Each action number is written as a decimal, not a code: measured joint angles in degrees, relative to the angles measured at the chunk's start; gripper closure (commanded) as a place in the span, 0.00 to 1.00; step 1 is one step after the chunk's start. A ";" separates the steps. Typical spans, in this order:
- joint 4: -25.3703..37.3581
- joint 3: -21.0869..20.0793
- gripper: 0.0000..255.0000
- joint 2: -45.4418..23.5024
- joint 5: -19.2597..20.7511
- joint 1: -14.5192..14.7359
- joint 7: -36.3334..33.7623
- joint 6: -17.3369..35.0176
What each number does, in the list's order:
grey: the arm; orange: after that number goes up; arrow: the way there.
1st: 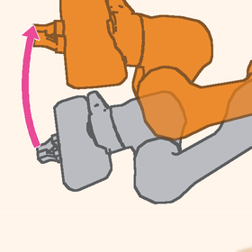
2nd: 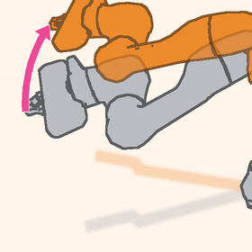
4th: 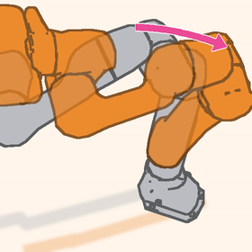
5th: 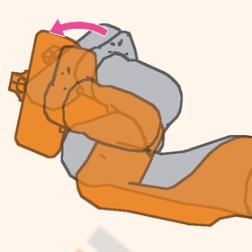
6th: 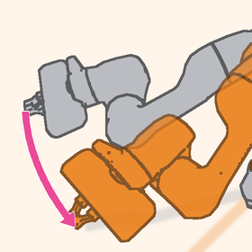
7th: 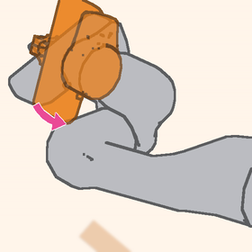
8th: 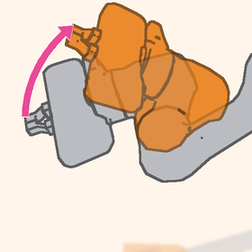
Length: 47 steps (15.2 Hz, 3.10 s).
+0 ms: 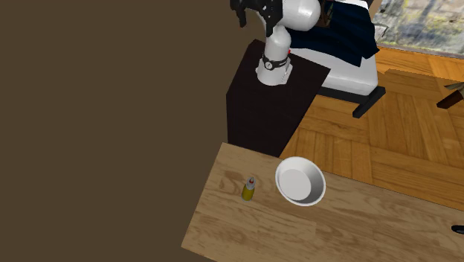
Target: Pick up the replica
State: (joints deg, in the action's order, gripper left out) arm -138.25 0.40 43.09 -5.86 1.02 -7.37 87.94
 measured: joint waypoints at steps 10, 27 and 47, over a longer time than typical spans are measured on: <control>-2.04 -6.36 0.00 -12.45 -3.88 1.16 -8.15 14.39; 11.76 -13.78 0.00 -49.00 -1.20 2.57 -25.73 36.66; 33.39 -11.32 1.00 -79.73 4.87 7.82 -36.81 44.75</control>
State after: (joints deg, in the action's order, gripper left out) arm -104.86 -10.92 -36.65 -0.99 8.84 -44.18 132.69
